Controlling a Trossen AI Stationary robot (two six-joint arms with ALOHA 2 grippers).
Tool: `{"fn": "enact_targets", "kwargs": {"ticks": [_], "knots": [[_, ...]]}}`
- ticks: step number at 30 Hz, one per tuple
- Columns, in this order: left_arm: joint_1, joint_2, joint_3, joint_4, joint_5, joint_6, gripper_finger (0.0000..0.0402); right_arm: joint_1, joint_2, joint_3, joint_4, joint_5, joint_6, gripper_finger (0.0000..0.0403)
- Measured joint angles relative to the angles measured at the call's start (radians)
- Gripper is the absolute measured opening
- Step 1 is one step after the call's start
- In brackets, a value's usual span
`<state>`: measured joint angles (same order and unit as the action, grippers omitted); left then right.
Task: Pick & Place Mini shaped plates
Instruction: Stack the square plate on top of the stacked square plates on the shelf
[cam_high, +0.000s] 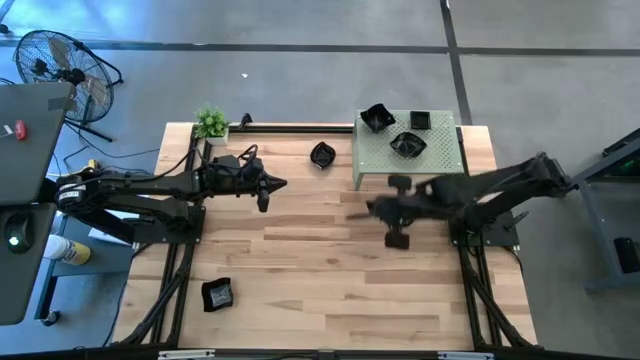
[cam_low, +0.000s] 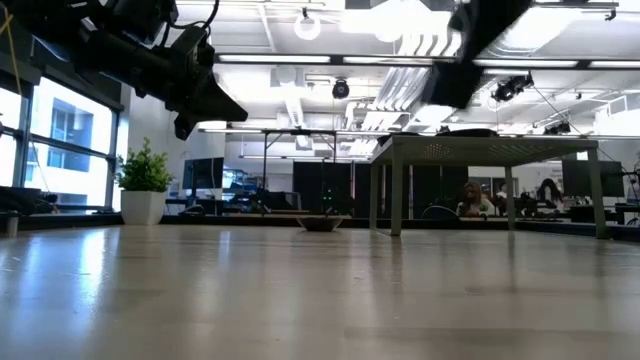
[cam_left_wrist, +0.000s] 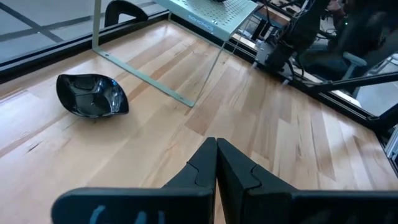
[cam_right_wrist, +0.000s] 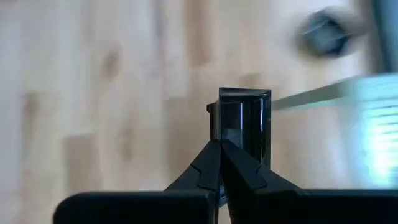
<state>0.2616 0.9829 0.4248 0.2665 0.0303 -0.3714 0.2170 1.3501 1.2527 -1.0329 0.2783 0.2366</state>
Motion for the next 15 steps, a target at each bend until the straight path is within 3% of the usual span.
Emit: {"fn": "enact_targets", "kwargs": {"ticks": [8,15], "knots": [[0.0,0.0,0.0,0.001,-0.019,0.0,0.0001,-0.284,-0.003,0.292,-0.286,0.289,-0.294,0.0002],[0.0,0.0,0.0,0.001,-0.023,0.031,0.0001,-0.687,-0.022,0.238,-0.183,0.206,-0.709,0.0002]]}}
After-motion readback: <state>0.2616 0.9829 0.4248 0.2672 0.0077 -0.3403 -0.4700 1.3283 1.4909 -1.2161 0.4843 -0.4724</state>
